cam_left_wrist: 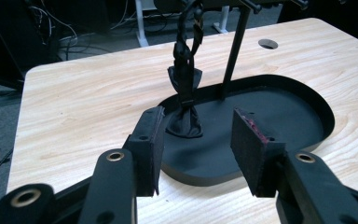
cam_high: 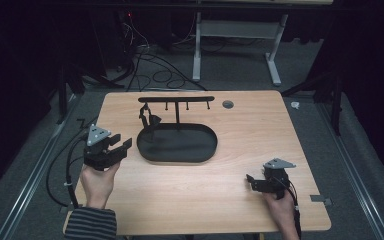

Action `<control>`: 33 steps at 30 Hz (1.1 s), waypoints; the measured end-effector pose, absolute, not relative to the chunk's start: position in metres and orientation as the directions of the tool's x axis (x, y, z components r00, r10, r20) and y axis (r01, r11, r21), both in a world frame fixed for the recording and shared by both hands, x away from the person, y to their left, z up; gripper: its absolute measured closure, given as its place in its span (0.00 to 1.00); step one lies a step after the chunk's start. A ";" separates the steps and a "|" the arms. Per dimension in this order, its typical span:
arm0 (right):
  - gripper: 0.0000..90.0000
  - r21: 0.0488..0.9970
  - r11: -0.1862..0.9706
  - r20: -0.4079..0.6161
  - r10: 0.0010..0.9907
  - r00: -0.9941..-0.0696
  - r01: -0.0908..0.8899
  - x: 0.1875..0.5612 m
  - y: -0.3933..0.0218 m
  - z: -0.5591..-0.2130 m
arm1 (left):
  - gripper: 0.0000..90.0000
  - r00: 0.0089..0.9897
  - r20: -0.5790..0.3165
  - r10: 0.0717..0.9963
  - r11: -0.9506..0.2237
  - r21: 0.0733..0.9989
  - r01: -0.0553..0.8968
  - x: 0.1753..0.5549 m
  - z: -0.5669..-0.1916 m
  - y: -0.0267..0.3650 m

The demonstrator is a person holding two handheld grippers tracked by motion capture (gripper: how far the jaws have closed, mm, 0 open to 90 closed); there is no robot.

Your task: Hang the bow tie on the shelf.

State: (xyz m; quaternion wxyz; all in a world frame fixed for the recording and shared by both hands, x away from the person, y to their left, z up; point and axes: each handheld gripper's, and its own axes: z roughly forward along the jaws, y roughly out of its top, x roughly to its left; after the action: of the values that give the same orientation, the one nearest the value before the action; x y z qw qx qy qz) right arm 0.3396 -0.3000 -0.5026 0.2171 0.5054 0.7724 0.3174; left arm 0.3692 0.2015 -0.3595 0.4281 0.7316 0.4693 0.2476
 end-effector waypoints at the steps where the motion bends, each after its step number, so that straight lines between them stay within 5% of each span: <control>1: 0.22 0.710 0.287 -0.014 0.919 -0.394 0.643 0.340 -0.300 -0.503 | 0.61 0.436 -0.045 0.899 -0.189 0.859 0.476 0.367 -0.361 0.202; 33: 0.22 0.710 0.287 -0.015 0.919 -0.394 0.643 0.340 -0.300 -0.503 | 0.59 0.441 -0.121 0.889 -0.137 0.849 0.510 0.340 -0.387 0.199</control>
State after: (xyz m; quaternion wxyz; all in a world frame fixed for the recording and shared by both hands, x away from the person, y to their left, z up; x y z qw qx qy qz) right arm 0.3395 -0.2999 -0.5026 0.2176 0.5057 0.7723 0.3170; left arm 0.3397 0.1989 -0.3868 0.4447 0.7231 0.4836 0.2134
